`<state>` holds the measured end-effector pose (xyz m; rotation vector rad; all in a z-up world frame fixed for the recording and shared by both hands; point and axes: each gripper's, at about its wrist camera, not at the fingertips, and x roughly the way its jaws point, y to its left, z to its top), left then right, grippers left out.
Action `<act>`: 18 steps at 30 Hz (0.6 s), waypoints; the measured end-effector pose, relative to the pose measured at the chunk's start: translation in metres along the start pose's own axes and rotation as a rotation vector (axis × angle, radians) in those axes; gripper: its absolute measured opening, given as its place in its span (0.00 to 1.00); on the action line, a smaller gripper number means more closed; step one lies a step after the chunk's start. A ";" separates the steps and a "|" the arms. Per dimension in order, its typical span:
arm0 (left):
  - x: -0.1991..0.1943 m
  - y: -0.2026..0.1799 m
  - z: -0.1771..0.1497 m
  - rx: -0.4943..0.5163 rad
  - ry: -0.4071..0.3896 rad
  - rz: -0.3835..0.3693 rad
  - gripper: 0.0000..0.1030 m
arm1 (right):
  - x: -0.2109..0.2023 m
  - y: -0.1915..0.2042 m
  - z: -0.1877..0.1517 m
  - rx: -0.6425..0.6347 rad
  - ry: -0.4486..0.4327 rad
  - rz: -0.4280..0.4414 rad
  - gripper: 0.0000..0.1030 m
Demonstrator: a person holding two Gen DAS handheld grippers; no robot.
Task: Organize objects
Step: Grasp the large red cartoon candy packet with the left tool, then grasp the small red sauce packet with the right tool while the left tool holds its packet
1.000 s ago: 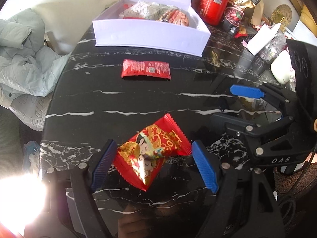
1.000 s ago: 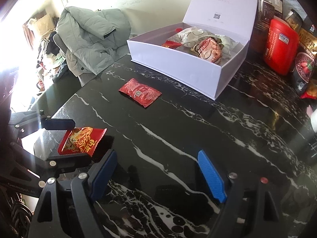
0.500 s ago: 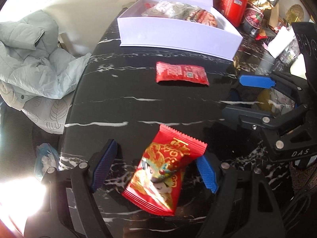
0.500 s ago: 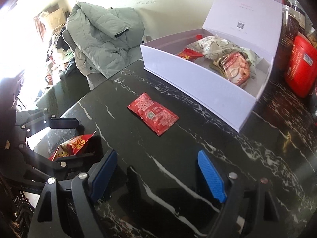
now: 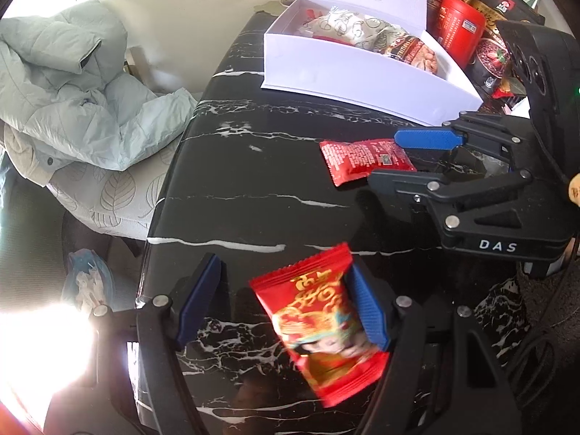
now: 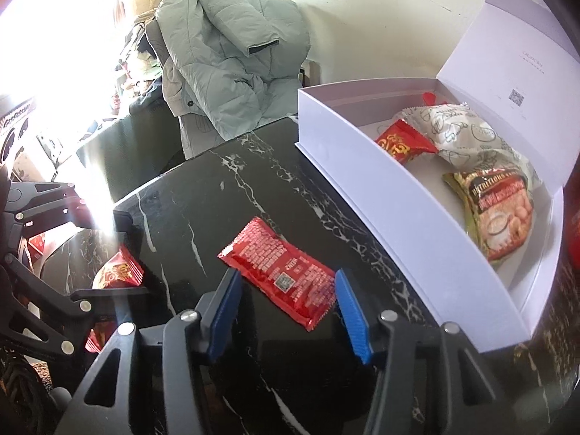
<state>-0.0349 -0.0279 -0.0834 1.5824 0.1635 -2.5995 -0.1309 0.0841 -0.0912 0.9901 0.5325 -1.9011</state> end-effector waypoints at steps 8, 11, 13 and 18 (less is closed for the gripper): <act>-0.012 -0.001 -0.006 -0.026 0.011 0.003 0.68 | -0.004 0.014 0.010 -0.143 -0.047 0.002 0.59; -0.012 -0.006 -0.008 -0.021 0.021 0.004 0.68 | 0.008 0.015 0.012 -0.205 -0.001 0.039 0.62; -0.010 -0.010 -0.010 -0.019 0.033 0.008 0.68 | 0.011 0.013 0.013 -0.214 -0.008 0.053 0.64; -0.008 -0.010 -0.012 -0.047 0.037 0.002 0.68 | 0.011 0.007 0.009 -0.180 -0.008 0.085 0.59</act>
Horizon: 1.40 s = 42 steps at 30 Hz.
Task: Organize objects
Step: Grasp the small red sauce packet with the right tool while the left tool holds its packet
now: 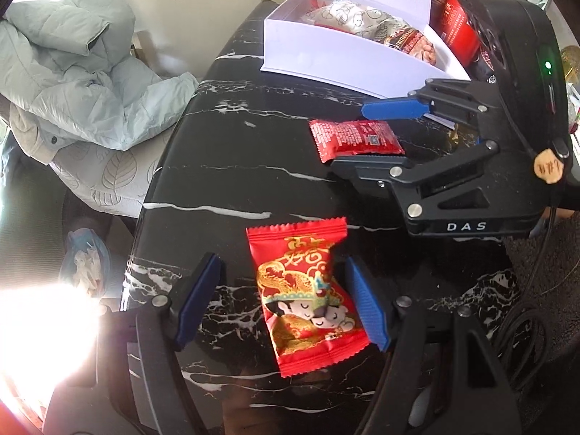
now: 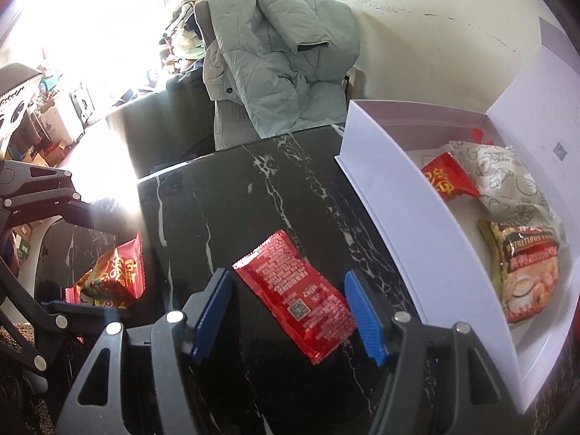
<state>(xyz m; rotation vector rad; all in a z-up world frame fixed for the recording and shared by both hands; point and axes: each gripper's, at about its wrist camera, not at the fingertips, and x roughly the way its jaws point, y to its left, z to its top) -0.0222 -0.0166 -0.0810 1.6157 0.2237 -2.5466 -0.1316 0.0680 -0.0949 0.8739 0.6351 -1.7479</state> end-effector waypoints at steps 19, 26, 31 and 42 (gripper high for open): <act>-0.002 -0.024 -0.011 0.078 -0.051 0.009 0.41 | -0.058 -0.001 -0.071 0.260 0.020 -0.143 0.31; 0.000 -0.048 -0.010 0.137 -0.051 -0.015 0.41 | -0.089 0.003 -0.111 0.358 0.028 -0.192 0.31; -0.001 -0.059 -0.011 0.167 -0.051 -0.026 0.41 | -0.102 0.010 -0.129 0.382 0.031 -0.213 0.34; -0.001 -0.068 -0.012 0.194 -0.057 -0.014 0.46 | -0.105 0.011 -0.136 0.376 0.049 -0.256 0.61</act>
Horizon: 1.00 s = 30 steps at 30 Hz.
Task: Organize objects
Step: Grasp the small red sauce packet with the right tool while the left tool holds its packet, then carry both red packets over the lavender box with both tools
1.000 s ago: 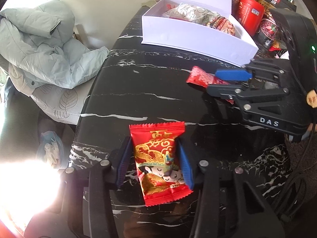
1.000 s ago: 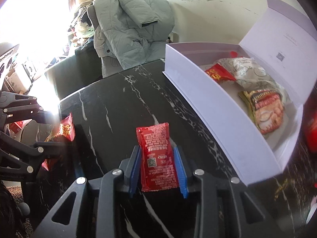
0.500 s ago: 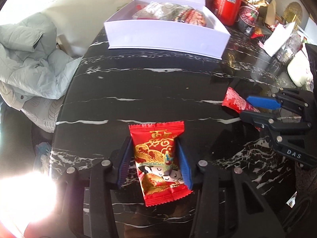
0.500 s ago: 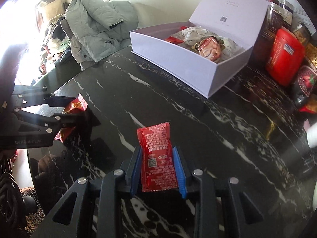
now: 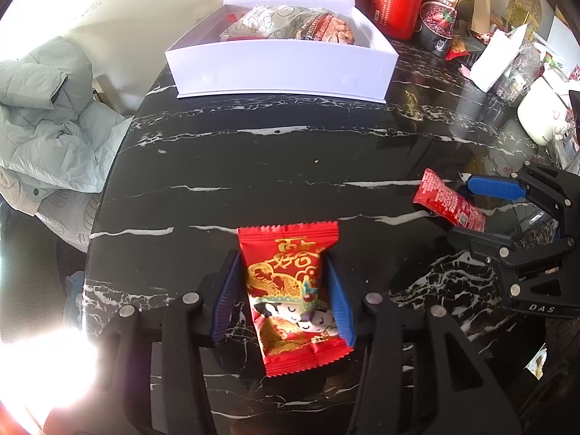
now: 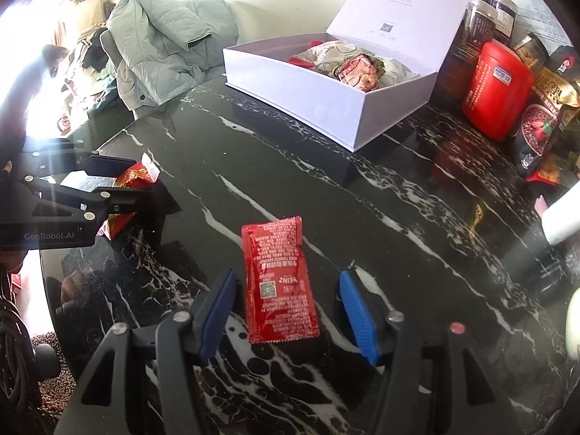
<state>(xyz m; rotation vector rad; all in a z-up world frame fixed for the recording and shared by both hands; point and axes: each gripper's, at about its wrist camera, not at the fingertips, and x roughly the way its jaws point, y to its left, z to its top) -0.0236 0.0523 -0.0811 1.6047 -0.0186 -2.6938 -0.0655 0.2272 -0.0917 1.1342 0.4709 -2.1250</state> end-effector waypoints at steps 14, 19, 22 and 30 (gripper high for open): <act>-0.003 0.000 -0.008 0.018 0.005 -0.039 0.39 | -0.005 0.007 -0.006 -0.009 -0.038 0.013 0.30; -0.004 0.001 -0.006 0.004 0.015 -0.038 0.36 | -0.007 0.003 -0.005 0.037 -0.042 0.032 0.21; -0.005 0.001 -0.006 -0.001 0.020 -0.043 0.34 | -0.008 0.003 -0.005 0.043 -0.042 0.042 0.19; -0.009 0.001 -0.007 -0.008 0.018 -0.064 0.32 | -0.018 0.007 -0.006 0.052 -0.059 0.054 0.07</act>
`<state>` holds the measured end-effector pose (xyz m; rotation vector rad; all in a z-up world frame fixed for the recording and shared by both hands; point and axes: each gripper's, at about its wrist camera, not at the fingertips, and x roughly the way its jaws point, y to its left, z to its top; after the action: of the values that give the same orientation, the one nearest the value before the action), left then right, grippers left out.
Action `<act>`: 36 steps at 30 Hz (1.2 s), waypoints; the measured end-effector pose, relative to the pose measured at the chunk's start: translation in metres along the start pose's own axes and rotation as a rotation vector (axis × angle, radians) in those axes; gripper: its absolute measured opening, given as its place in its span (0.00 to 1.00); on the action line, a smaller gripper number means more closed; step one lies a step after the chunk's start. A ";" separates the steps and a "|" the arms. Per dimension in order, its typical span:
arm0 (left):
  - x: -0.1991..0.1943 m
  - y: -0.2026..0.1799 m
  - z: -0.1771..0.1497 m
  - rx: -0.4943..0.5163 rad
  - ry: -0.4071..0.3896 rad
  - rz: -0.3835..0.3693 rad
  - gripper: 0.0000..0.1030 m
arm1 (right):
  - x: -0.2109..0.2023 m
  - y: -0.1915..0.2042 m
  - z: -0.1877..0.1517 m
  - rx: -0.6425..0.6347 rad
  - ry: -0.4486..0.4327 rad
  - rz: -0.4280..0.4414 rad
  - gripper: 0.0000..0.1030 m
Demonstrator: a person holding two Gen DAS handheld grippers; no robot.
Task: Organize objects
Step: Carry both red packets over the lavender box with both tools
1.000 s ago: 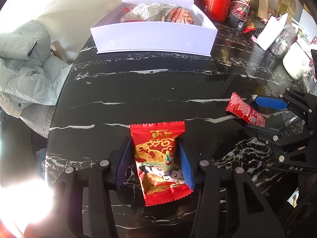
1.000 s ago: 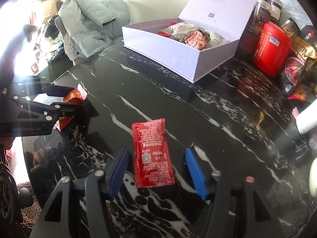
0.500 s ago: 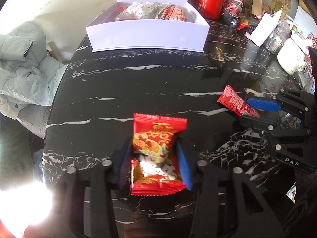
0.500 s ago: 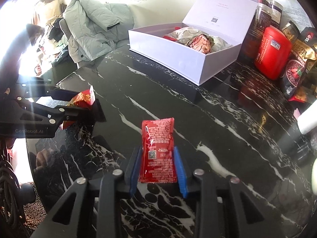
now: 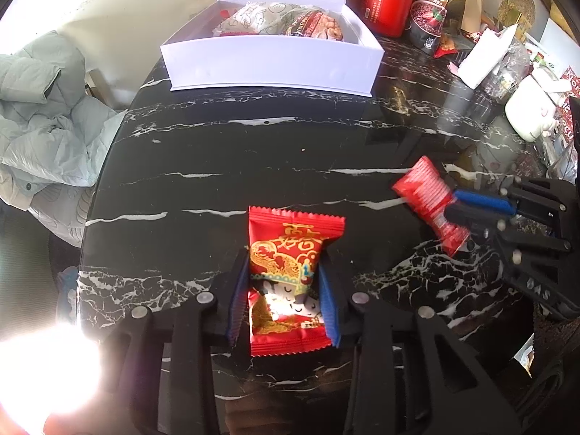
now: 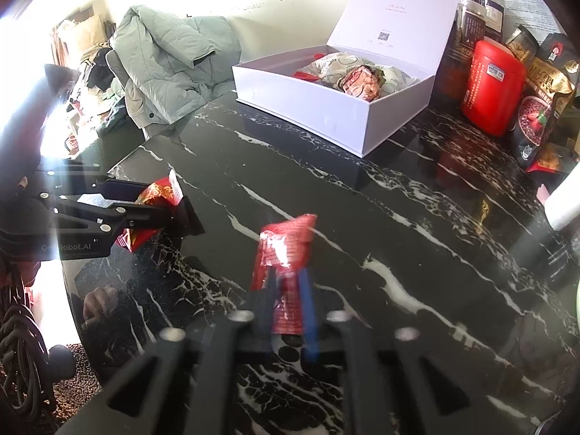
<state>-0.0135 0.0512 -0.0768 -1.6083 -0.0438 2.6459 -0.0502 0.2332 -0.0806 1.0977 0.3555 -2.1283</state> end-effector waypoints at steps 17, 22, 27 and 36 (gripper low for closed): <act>-0.015 -0.013 0.001 0.037 -0.039 -0.038 0.29 | -0.020 0.000 -0.004 0.012 -0.030 -0.009 0.07; -0.019 -0.016 0.009 0.050 -0.056 -0.048 0.29 | -0.029 -0.003 0.003 0.006 -0.049 -0.020 0.07; -0.025 -0.017 0.021 0.060 -0.076 -0.046 0.29 | -0.036 -0.004 0.013 -0.006 -0.069 -0.028 0.07; -0.034 -0.016 0.043 0.068 -0.115 -0.044 0.29 | -0.048 -0.005 0.040 -0.047 -0.108 -0.030 0.07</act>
<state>-0.0358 0.0648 -0.0261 -1.4180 0.0065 2.6727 -0.0591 0.2383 -0.0187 0.9513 0.3713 -2.1841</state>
